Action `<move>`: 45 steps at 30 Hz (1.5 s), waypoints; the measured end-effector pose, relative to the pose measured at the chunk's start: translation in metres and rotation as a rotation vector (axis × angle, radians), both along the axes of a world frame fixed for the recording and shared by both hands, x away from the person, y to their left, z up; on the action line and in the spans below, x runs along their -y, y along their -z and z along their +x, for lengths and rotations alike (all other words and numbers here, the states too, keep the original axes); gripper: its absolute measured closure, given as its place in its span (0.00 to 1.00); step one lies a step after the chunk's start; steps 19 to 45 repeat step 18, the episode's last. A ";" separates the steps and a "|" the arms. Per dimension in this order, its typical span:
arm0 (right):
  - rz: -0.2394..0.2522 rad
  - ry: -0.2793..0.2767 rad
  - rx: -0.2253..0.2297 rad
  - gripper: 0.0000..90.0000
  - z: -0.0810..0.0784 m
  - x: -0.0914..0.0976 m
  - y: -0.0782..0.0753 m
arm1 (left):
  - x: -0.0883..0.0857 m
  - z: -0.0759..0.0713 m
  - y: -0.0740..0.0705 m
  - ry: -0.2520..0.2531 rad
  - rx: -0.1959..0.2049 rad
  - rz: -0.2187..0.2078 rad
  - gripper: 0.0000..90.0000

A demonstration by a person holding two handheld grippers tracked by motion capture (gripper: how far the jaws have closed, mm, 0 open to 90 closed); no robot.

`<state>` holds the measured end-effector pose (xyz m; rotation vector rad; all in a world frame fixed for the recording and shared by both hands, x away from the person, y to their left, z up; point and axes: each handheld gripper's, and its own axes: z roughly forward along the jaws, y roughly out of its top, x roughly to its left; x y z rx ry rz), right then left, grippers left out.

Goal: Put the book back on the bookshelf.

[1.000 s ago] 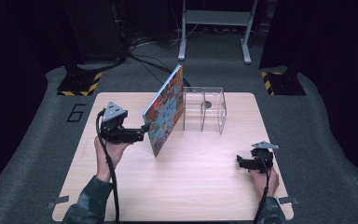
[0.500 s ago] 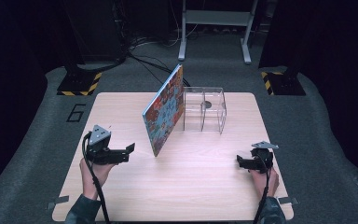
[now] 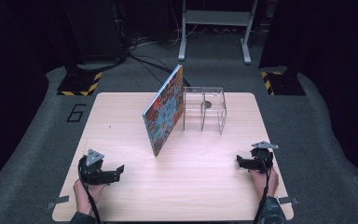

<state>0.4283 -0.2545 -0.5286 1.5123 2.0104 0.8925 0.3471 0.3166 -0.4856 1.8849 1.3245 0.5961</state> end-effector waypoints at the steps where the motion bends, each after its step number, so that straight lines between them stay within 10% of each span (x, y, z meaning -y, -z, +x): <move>1: 0.000 0.000 0.000 0.08 0.000 0.000 0.000 | -0.003 -0.001 0.008 -0.014 -0.002 0.004 0.00; 8: 0.000 0.001 -0.001 0.08 0.000 0.000 0.000 | -0.019 -0.002 0.047 -0.069 -0.072 0.030 0.00; 45: -0.004 0.000 0.003 0.07 0.000 0.000 0.000 | -0.019 -0.001 0.048 -0.081 -0.067 0.070 0.00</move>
